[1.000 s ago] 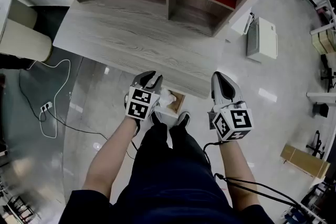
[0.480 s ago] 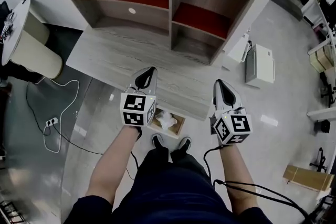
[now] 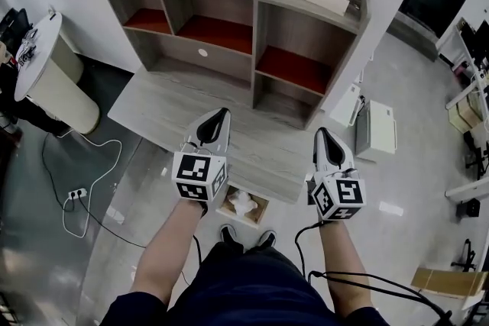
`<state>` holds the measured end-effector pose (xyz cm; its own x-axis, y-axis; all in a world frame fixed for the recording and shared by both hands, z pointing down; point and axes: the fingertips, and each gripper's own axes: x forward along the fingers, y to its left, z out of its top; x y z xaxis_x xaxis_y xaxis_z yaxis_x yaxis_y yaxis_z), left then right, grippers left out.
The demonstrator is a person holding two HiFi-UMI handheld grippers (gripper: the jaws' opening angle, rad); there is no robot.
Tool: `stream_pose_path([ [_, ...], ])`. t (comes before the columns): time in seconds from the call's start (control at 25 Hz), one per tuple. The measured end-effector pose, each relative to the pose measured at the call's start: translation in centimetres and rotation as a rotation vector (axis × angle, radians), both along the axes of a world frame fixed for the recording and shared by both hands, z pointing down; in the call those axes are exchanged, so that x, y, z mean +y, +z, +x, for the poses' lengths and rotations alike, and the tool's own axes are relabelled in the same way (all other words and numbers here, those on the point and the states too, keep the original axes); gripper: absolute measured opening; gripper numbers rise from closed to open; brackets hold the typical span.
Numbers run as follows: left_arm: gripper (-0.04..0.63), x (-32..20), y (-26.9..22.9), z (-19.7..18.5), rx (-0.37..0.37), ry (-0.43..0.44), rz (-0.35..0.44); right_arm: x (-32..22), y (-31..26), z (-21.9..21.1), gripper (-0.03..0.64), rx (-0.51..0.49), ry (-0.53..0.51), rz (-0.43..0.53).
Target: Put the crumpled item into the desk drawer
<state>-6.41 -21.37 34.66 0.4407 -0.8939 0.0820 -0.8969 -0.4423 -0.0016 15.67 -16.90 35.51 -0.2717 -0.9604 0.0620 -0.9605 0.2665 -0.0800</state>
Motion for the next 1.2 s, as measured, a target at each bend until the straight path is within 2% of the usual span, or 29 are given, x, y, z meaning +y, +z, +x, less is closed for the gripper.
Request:
stream_pose_path([
  [0.44,0.005,-0.1,-5.2,-0.5,0.06,0.007,0.093,-0.8,-5.8,-0.1,0.006,-0.001,-0.006,0.126],
  [1.2,0.005,-1.3,-6.7,-0.6,0.089,0.022,0.095,-1.9,-7.7,-0.9,0.006,0.034,-0.017,0.161],
])
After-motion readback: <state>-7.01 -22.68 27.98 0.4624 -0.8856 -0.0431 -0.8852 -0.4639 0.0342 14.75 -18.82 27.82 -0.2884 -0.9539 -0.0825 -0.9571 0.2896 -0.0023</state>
